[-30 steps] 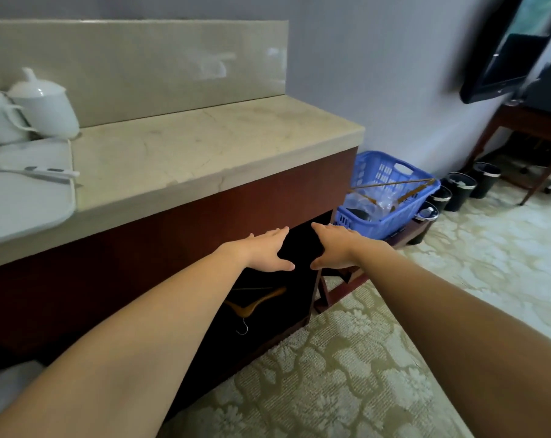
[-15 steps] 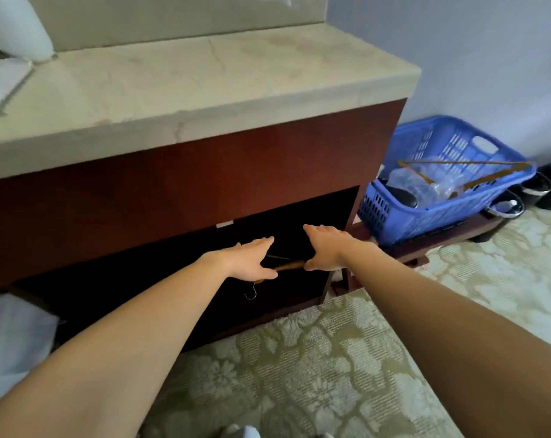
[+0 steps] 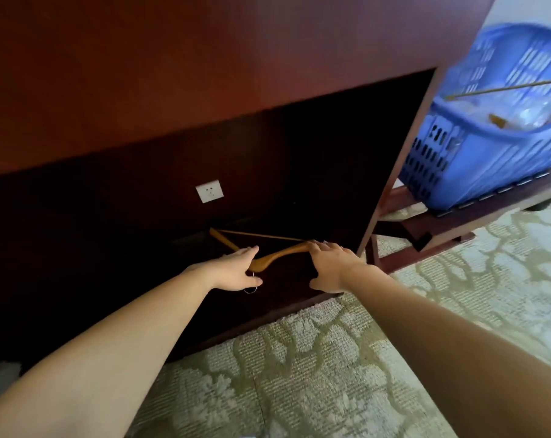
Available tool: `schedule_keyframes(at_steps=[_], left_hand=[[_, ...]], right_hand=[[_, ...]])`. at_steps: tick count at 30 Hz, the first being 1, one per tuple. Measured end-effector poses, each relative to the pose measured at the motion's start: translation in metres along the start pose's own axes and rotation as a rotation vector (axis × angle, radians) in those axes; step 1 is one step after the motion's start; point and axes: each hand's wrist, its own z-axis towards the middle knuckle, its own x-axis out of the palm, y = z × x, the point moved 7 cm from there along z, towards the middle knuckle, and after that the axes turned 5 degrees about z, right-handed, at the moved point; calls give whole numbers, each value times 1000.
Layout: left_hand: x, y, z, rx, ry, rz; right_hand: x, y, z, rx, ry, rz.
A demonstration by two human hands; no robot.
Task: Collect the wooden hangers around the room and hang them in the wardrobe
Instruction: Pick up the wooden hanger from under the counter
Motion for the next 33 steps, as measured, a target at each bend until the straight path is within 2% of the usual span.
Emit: schedule_keyframes(at_steps=[11, 17, 20, 26, 33], left_hand=[[95, 89, 187, -54, -93, 103], [116, 115, 251, -120, -238, 254], [139, 124, 279, -132, -179, 303], [164, 122, 320, -105, -100, 249], [170, 133, 336, -193, -122, 214]], right_hand=[[148, -18, 167, -87, -24, -44], [203, -27, 228, -87, -34, -65], [228, -29, 244, -90, -9, -67], [256, -32, 267, -90, 12, -70], [267, -32, 278, -99, 38, -61]])
